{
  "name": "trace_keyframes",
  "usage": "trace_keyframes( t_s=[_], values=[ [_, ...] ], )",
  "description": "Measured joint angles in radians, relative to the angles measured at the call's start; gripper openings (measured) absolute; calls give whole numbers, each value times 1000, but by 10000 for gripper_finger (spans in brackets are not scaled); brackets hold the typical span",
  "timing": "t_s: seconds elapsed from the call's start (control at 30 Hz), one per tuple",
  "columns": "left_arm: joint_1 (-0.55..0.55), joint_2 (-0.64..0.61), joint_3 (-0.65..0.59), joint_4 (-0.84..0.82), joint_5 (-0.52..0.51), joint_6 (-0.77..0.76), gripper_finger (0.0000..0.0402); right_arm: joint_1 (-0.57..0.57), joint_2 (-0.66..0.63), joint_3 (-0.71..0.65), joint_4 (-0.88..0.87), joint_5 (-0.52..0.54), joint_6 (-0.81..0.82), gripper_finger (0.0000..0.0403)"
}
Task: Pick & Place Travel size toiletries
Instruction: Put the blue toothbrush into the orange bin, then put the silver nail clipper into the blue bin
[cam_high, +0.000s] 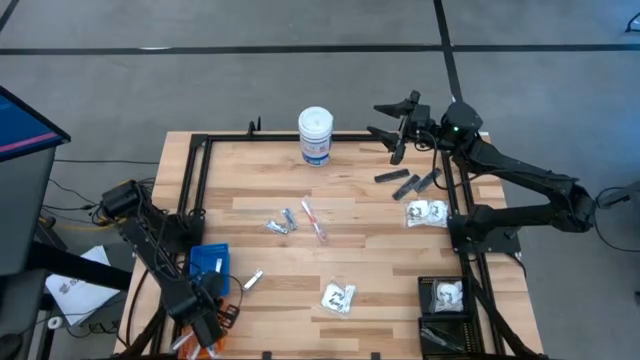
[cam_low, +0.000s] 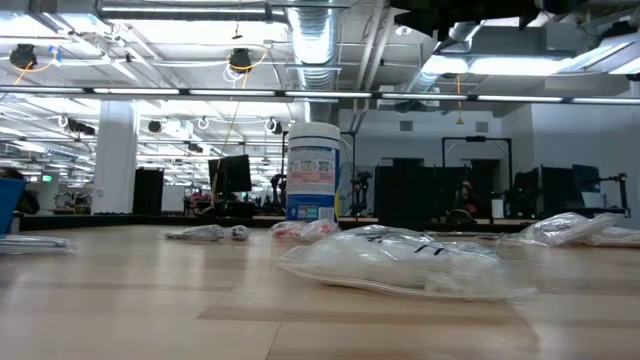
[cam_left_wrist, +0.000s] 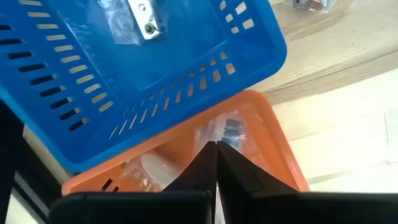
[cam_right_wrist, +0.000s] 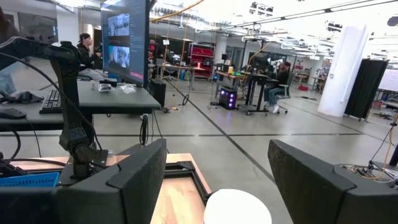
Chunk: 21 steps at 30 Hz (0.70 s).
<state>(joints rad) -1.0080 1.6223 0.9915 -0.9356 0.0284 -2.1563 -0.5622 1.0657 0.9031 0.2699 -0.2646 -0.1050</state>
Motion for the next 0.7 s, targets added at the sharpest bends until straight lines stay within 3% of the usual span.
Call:
trace_keyframes(
  t_s=[0.4,0.7],
  values=[
    [0,-39,53,-56,51,-6,0,0,0,0,1,0,0,276],
    [-1,-97,76,-107,20,-22,0,0,0,0,-1,0,0,276]
  ],
)
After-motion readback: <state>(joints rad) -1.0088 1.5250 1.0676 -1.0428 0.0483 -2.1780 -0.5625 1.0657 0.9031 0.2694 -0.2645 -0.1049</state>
